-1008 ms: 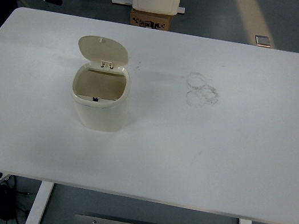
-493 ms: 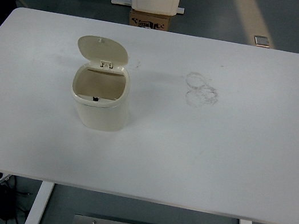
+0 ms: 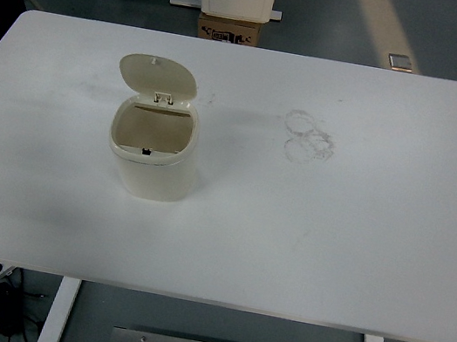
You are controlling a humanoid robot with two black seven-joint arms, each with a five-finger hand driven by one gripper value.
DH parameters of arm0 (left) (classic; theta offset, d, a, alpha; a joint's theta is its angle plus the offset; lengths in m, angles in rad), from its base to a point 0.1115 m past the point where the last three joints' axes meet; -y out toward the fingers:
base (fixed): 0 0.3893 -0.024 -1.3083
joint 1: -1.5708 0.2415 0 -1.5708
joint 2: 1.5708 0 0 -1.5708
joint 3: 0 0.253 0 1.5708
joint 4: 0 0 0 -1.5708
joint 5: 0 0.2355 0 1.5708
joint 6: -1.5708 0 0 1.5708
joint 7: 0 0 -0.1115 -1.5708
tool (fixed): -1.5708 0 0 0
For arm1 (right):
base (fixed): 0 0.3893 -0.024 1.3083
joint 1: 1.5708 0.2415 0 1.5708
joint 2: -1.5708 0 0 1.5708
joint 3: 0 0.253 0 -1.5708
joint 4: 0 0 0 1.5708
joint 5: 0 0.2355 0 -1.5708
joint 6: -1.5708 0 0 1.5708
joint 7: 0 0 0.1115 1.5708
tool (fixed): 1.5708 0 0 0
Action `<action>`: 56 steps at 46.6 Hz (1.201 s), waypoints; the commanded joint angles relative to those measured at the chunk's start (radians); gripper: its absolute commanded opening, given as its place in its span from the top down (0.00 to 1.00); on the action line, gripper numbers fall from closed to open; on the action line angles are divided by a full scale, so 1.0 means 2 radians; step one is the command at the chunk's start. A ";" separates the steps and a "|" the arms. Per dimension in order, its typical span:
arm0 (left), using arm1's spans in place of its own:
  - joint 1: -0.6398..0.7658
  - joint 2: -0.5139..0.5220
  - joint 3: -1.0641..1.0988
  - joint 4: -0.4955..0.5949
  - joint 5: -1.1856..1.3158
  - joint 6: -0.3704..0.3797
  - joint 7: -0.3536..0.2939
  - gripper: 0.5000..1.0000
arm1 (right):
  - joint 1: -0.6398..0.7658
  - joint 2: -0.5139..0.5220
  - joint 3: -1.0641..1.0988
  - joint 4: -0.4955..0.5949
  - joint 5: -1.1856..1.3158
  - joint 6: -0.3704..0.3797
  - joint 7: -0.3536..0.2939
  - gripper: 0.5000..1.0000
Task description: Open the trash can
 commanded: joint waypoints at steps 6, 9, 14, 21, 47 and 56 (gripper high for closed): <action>0.054 -0.017 -0.073 0.006 0.000 0.000 0.000 0.00 | -0.006 0.000 0.000 -0.001 0.001 0.000 0.000 0.02; 0.064 -0.021 -0.087 0.013 0.000 0.000 0.000 0.00 | -0.006 0.000 0.000 0.000 0.001 0.000 0.000 0.02; 0.070 -0.040 -0.098 0.037 0.000 -0.001 0.000 0.00 | -0.006 0.000 0.000 0.000 0.001 0.000 0.000 0.02; 0.077 -0.052 -0.100 0.045 0.000 -0.001 0.000 0.00 | -0.006 0.000 0.000 0.000 0.000 0.000 0.000 0.02; 0.080 -0.061 -0.100 0.045 0.000 -0.002 0.000 0.00 | -0.007 0.000 0.000 -0.001 0.001 0.000 0.000 0.02; 0.080 -0.061 -0.100 0.045 0.000 -0.002 0.000 0.00 | -0.006 0.000 0.000 0.000 0.000 0.000 0.000 0.02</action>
